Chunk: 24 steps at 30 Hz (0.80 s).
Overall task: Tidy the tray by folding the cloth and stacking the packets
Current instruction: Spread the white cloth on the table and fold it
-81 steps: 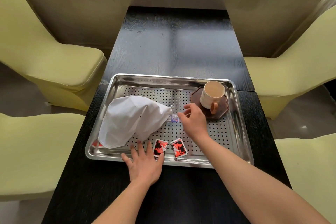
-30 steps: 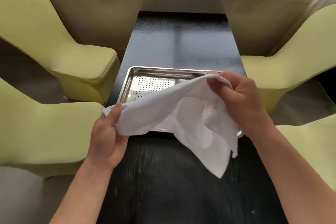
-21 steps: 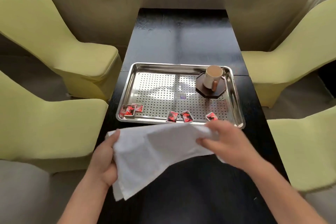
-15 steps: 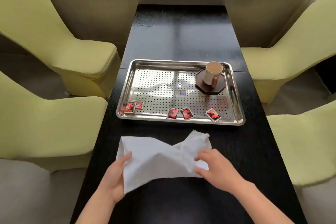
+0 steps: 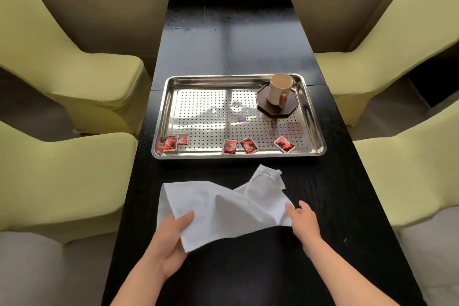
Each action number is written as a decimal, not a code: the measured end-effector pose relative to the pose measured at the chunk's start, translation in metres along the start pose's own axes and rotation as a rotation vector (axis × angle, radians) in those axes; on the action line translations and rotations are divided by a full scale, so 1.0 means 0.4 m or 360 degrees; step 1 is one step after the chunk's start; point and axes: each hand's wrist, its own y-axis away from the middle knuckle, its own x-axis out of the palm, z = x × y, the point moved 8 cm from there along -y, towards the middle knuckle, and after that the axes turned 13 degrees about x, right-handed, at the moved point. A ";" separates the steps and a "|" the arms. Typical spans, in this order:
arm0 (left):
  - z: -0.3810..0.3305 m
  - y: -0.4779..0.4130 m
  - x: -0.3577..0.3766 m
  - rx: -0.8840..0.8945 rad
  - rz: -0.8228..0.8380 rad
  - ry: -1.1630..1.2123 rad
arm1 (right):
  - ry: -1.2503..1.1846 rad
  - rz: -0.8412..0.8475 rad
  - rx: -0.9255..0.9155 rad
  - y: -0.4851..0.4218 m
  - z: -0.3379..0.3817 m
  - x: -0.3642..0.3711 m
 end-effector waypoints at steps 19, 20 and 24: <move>-0.107 0.091 0.109 0.0177 0.0284 0.0282 | -0.0210 0.0316 0.0154 0.000 0.020 0.051; -0.120 0.091 0.107 0.0195 0.0236 0.0269 | -0.0459 0.0471 0.0179 0.008 0.049 0.036; -0.228 0.096 0.125 0.0378 0.0098 0.0279 | -0.0911 0.0835 -0.0162 0.100 0.276 -0.113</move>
